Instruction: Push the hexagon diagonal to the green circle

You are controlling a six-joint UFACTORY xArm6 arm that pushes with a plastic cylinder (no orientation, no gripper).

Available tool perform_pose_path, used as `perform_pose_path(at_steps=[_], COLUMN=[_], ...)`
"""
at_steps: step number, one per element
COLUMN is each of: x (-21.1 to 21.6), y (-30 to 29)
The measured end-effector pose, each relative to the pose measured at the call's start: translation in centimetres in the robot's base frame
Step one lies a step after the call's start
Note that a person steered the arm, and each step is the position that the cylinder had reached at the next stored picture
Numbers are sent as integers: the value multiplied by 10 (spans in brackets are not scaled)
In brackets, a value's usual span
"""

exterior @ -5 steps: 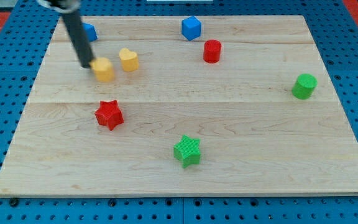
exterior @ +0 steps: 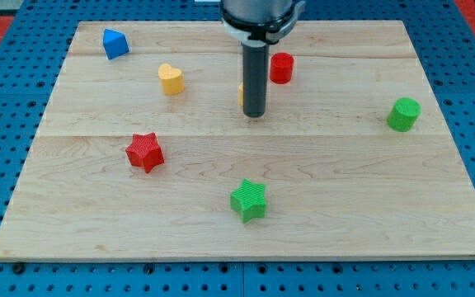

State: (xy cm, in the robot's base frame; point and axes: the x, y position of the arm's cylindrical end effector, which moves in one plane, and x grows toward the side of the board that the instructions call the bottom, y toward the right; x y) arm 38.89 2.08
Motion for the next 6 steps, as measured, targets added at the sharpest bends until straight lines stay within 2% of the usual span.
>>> perform_pose_path(at_steps=[2,3,4,5,6], x=[-2,-32,-25,-25,-28], y=[-86,-41,66,118,118])
